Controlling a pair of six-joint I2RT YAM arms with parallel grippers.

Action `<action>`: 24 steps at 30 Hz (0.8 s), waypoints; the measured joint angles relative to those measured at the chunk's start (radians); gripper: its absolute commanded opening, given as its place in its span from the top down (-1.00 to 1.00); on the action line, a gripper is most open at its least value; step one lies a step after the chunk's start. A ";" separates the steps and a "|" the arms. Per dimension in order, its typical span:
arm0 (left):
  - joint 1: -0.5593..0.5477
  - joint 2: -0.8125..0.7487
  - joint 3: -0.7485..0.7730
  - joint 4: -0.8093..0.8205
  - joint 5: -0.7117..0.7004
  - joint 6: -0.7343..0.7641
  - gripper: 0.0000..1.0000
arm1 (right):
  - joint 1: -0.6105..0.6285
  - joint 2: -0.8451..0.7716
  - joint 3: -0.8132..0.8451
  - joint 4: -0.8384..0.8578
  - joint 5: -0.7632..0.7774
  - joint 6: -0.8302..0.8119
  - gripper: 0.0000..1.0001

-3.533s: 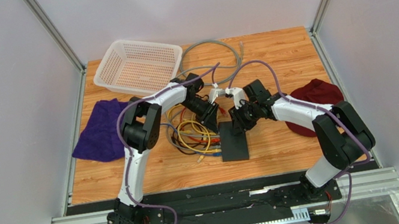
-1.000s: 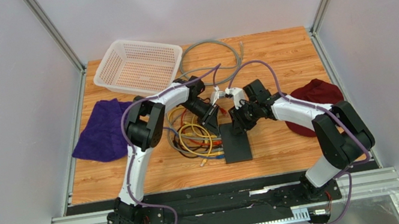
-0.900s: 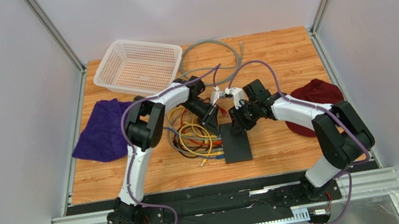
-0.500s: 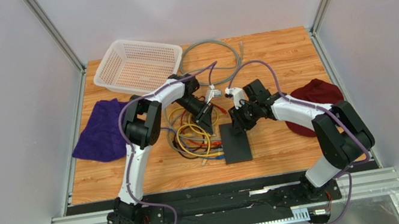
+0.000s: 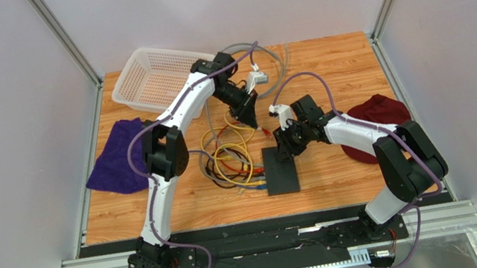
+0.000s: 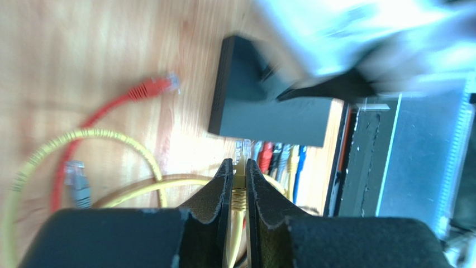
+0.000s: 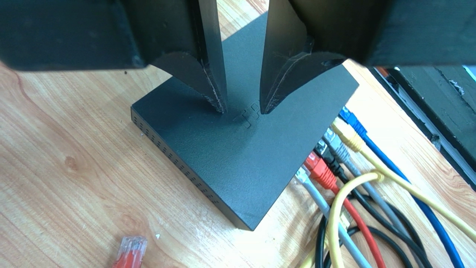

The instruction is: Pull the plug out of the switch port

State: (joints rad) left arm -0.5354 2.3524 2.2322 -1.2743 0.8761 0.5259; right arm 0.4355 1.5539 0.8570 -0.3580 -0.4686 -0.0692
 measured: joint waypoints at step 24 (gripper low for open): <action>0.021 -0.398 -0.129 0.232 -0.062 -0.030 1.00 | 0.000 -0.011 -0.016 0.018 0.006 -0.006 0.28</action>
State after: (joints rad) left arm -0.5148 1.9541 2.1033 -1.0424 0.8143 0.4961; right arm 0.4355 1.5425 0.8413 -0.3397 -0.4629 -0.0753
